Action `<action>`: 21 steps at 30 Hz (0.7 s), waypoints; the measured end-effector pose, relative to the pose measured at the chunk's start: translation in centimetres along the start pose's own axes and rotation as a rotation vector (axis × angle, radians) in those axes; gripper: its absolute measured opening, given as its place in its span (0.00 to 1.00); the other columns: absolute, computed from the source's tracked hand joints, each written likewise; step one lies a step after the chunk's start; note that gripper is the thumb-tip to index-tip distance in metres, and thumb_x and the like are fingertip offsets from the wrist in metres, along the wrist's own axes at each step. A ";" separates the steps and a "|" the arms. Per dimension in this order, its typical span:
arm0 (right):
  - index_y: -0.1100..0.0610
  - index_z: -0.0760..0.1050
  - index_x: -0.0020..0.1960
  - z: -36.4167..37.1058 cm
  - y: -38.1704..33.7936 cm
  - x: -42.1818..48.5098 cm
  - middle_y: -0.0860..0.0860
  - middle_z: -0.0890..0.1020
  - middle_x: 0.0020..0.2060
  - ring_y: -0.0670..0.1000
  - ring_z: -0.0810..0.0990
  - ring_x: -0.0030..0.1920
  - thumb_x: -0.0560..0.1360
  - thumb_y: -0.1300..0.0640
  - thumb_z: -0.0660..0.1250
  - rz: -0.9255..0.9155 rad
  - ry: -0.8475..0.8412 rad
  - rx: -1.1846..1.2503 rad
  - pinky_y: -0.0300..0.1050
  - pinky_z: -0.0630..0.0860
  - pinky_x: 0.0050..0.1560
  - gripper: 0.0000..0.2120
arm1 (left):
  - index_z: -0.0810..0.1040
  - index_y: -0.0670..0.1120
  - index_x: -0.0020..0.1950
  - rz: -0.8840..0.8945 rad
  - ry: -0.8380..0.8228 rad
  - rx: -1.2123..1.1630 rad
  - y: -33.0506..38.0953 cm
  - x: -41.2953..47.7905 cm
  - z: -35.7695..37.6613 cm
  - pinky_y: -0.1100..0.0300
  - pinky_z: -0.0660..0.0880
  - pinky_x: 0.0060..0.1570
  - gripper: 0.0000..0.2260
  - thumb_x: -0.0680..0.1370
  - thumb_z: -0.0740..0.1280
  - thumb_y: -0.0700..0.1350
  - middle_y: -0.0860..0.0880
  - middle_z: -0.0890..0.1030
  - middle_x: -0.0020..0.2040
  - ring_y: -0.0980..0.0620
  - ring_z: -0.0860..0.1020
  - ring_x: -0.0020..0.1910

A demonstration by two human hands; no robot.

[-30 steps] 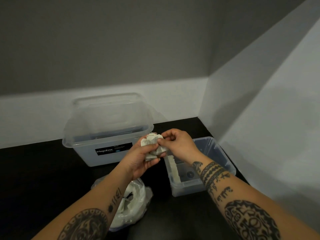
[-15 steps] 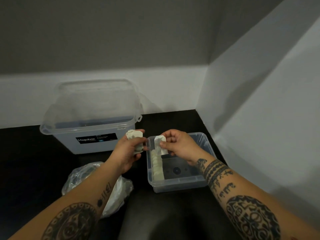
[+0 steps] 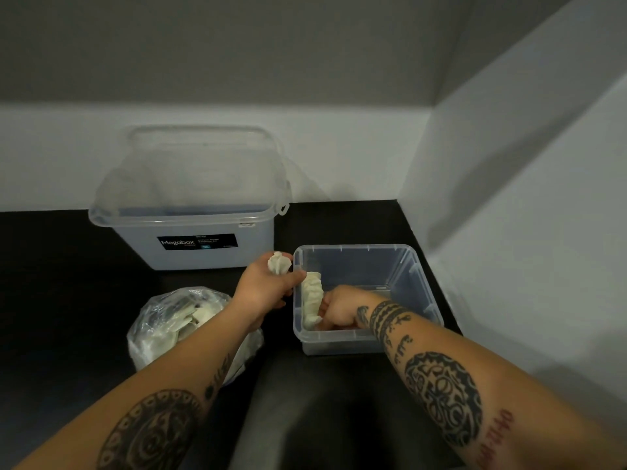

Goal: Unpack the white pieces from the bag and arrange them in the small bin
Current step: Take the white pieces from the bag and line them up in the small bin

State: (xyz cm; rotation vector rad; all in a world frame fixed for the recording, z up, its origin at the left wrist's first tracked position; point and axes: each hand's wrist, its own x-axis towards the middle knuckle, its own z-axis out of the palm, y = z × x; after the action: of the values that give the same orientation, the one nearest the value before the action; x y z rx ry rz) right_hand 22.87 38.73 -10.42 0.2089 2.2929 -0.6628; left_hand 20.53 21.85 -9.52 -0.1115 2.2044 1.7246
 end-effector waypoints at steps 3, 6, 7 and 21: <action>0.56 0.80 0.63 0.2 0.1 0.4 0.54 0.82 0.59 0.54 0.81 0.59 0.75 0.57 0.73 0.023 0.003 -0.034 0.53 0.77 0.65 0.17 | 0.78 0.53 0.60 -0.008 0.006 -0.022 -0.1 0.0 0.0 0.55 0.78 0.40 0.15 0.75 0.77 0.46 0.47 0.84 0.51 0.47 0.83 0.50; 0.57 0.78 0.65 0.2 0.0 0.4 0.54 0.81 0.60 0.55 0.79 0.61 0.77 0.56 0.71 0.028 0.007 -0.097 0.54 0.76 0.66 0.17 | 0.78 0.52 0.60 -0.010 0.009 -0.020 0.0 -0.1 0.0 0.56 0.77 0.39 0.16 0.75 0.77 0.45 0.47 0.84 0.52 0.48 0.83 0.50; 0.57 0.78 0.65 0.2 0.0 0.3 0.55 0.81 0.61 0.55 0.79 0.61 0.77 0.56 0.71 0.028 0.007 -0.117 0.53 0.76 0.67 0.17 | 0.78 0.52 0.61 -0.010 0.009 -0.016 0.1 -0.2 0.1 0.56 0.77 0.39 0.16 0.75 0.77 0.45 0.47 0.83 0.52 0.48 0.83 0.50; 0.57 0.79 0.62 0.0 -0.1 -0.3 0.54 0.83 0.57 0.54 0.81 0.58 0.74 0.52 0.76 0.024 0.073 -0.157 0.51 0.78 0.62 0.19 | 0.76 0.51 0.65 0.052 0.037 -0.162 1.8 -0.1 0.0 0.56 0.77 0.37 0.16 0.78 0.72 0.46 0.42 0.83 0.53 0.46 0.82 0.46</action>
State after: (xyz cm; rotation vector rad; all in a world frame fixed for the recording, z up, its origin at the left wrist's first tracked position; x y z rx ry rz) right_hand 23.06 38.71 -10.15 0.1887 2.3958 -0.4664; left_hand 20.19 22.31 -7.83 -0.1277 2.1074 1.9432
